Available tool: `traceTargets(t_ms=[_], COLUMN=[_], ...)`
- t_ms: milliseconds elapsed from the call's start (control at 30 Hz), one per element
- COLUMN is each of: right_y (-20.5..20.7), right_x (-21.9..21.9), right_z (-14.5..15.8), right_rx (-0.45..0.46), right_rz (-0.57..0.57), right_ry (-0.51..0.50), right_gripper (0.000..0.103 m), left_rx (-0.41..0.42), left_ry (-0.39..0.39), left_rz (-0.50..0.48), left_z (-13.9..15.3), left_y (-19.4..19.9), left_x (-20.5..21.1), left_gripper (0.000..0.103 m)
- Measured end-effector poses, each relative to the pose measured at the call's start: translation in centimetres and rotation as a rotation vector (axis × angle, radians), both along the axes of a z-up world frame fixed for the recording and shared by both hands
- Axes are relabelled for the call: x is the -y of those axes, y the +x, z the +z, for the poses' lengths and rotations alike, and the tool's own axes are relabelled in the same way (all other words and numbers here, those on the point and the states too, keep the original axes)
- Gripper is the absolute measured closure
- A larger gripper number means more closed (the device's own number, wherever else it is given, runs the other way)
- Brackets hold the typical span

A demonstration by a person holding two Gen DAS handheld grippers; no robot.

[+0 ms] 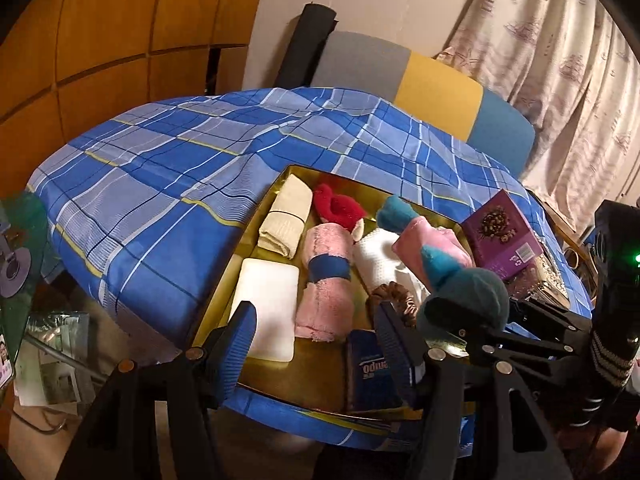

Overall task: Organize soft objects
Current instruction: 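Carry the teal plush toy into the gold tin and open the right tool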

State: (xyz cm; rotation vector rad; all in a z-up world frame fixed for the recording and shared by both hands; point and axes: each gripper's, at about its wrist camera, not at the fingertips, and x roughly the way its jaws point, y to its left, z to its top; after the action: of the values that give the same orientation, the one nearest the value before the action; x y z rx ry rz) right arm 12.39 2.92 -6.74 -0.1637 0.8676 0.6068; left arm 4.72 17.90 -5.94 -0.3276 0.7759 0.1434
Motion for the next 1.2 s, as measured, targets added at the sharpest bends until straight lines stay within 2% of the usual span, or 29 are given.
traceTargets(t_ms=[200, 300, 567, 767, 967, 1200], right_y=[0.3, 0.6, 2.6, 4.4, 2.4, -0.3], right_x=[-0.2, -0.4, -1.1, -0.9, 1.1, 3.5], right_z=[-0.2, -0.6, -2.9, -3.7, -2.8, -1.9], right_rx=[0.011, 0.007, -0.041, -0.079, -0.123, -0.13], right_rz=[-0.004, -0.008, -0.041, -0.052, -0.047, -0.072], right_ry=[-0.015, -0.026, -0.059, -0.028, 0.078, 0.133], right_gripper=[0.051, 0.051, 0.05, 0.043, 0.039, 0.032], left_rx=[-0.004, -0.009, -0.009, -0.014, -0.029, -0.014], left_ry=[0.055, 0.057, 0.086, 0.147, 0.24, 0.243], left_rz=[0.023, 0.039, 0.104, 0.129, 0.165, 0.169], left_z=[0.3, 0.3, 0.6, 0.9, 1.2, 1.6], left_y=[-0.1, -0.1, -0.1, 0.2, 0.4, 0.1], left_x=[0.3, 0.2, -0.2, 0.3, 0.9, 1.4], left_gripper=[0.041, 0.041, 0.041, 0.041, 0.041, 0.041])
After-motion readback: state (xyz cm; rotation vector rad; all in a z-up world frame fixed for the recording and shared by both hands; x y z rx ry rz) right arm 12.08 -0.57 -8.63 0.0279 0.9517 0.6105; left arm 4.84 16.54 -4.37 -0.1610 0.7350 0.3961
